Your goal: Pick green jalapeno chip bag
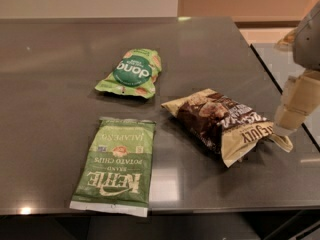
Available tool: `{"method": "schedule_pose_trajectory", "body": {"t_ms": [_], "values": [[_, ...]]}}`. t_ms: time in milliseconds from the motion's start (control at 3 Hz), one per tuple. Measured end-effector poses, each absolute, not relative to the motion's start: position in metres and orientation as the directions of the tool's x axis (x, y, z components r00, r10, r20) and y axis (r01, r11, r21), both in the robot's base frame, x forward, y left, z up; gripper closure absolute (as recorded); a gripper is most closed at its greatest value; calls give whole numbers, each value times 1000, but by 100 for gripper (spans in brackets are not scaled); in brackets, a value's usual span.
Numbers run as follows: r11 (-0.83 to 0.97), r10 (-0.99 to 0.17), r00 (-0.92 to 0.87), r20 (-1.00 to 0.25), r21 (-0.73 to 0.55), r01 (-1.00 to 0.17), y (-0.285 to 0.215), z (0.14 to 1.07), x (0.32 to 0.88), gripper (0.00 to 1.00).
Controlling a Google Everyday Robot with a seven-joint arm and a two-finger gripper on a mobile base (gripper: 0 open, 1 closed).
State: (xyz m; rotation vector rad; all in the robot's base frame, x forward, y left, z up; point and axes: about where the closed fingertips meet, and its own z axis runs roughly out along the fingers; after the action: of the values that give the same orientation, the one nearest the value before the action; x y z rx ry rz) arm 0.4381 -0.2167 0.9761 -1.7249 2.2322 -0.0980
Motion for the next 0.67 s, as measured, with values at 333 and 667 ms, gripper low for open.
{"method": "schedule_pose_trajectory", "body": {"t_ms": [333, 667], "values": [[270, -953, -222, -207, -245, -931, -217, 976, 438, 0], [254, -956, -203, -213, -248, -935, -209, 977, 439, 0]]}}
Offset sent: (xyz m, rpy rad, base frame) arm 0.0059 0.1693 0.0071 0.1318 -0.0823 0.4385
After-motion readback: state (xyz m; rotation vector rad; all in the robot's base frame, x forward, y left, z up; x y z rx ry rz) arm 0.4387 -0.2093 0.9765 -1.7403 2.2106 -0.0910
